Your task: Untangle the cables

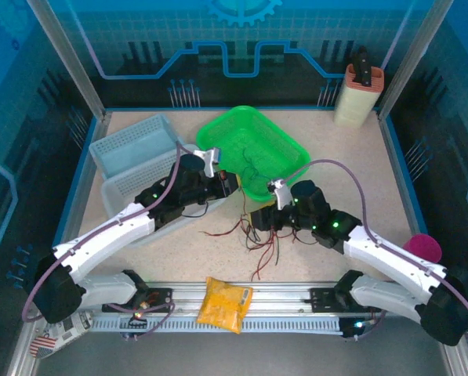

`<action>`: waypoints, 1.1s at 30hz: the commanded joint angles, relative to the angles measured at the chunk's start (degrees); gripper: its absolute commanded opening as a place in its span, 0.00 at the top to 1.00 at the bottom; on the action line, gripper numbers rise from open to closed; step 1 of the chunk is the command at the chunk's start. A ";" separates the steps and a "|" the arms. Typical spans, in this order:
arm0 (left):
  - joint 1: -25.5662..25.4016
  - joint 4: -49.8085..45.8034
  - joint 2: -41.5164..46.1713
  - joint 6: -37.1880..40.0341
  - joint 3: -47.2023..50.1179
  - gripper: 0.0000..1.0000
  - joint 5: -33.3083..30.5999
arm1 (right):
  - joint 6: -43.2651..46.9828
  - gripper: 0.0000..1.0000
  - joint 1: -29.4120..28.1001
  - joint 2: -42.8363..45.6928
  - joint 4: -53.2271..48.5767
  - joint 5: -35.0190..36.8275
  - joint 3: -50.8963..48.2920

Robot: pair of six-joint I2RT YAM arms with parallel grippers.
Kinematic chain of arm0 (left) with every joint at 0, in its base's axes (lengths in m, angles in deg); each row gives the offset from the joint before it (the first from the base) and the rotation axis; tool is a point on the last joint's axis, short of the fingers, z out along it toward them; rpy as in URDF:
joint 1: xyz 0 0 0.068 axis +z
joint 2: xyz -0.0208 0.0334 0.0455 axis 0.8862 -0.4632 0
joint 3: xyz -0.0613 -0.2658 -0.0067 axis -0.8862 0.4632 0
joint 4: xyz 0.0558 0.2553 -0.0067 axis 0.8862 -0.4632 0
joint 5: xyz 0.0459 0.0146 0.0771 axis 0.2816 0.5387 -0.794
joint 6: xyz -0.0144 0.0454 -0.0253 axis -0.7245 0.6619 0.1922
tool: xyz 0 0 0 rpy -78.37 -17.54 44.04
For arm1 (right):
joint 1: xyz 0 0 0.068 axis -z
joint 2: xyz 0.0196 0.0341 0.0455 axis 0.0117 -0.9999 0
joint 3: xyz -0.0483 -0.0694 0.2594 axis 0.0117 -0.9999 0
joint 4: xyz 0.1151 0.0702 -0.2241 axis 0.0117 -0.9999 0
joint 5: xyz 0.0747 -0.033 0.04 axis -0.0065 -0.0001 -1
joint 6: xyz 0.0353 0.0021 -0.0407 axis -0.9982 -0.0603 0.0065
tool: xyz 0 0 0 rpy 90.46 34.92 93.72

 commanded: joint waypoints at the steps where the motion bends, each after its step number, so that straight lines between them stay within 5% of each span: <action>1: -0.52 -0.55 -0.37 -0.39 -1.91 1.00 -0.03 | -0.45 0.45 -1.50 -1.88 4.41 0.84 1.65; 14: -0.96 -0.57 0.19 -0.68 -1.68 1.00 0.18 | -5.07 0.51 -3.32 -9.76 15.69 4.23 3.36; 21: -0.93 -1.92 1.54 -0.18 -0.80 1.00 -1.45 | -3.71 1.00 -3.55 -5.84 16.66 4.63 1.75; 33: -0.90 -8.54 1.84 8.81 -0.49 1.00 1.95 | 3.28 1.00 0.07 2.60 8.99 0.61 3.91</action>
